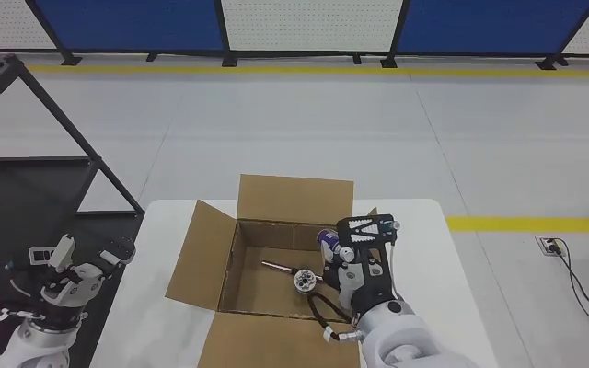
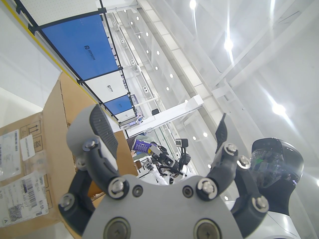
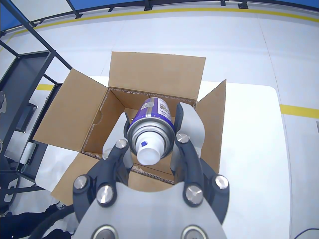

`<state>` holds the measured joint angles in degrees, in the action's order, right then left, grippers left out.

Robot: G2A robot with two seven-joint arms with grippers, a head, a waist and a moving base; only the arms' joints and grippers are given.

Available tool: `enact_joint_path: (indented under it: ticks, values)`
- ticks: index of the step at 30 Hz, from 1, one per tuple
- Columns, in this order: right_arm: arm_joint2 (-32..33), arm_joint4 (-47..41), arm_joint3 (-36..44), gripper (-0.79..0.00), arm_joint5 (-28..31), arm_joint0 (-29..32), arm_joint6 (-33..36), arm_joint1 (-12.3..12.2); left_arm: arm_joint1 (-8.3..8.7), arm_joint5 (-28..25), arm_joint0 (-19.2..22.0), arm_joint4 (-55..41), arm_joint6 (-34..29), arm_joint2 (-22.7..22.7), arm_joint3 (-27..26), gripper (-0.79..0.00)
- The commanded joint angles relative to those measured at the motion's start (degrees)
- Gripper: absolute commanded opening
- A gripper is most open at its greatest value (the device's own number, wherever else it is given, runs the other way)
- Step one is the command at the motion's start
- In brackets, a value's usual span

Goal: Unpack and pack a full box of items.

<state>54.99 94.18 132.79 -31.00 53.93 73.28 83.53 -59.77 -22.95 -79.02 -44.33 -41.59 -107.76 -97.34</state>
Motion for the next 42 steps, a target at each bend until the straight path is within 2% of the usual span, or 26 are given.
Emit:
enact_joint_path:
  ticks: [1,5,10,15,22,29,33,36,42]
  values:
    - [0.00,0.00,0.00,-0.785,0.00,0.00,0.00,0.00,0.00,0.00,0.00,0.00,0.00,0.00,0.00,0.000]
    - [2.01,-1.70,1.86,-0.785,0.57,2.54,-3.04,0.11,0.00,0.00,0.00,0.00,0.00,0.00,0.00,0.000]
    - [11.56,-6.60,1.86,-0.785,0.47,0.78,-2.04,0.39,0.00,0.00,0.00,0.00,0.00,0.00,0.00,0.000]
    - [22.63,-6.64,1.86,-0.785,3.43,-0.50,3.43,0.21,0.00,0.00,0.00,0.00,0.00,0.00,0.00,0.000]
    - [33.79,-3.76,1.86,-0.785,14.72,2.04,14.72,0.18,0.00,0.00,0.00,0.00,0.00,0.00,0.00,0.000]
    - [35.84,-4.03,1.86,-0.785,23.35,13.41,14.72,-0.36,0.00,0.00,0.00,0.00,0.00,0.00,0.00,0.000]
    - [35.18,-5.67,1.75,-0.785,24.28,18.49,14.72,-0.39,0.00,0.00,0.00,0.00,0.00,0.00,0.00,0.000]
    - [35.24,-5.59,-1.01,-0.785,24.02,18.92,14.72,-0.48,0.00,0.00,0.00,0.00,0.00,0.00,0.00,0.000]
    - [33.61,-6.64,-8.42,-0.785,20.72,15.36,14.72,-0.36,0.00,0.00,0.00,0.00,0.00,0.00,0.00,0.000]
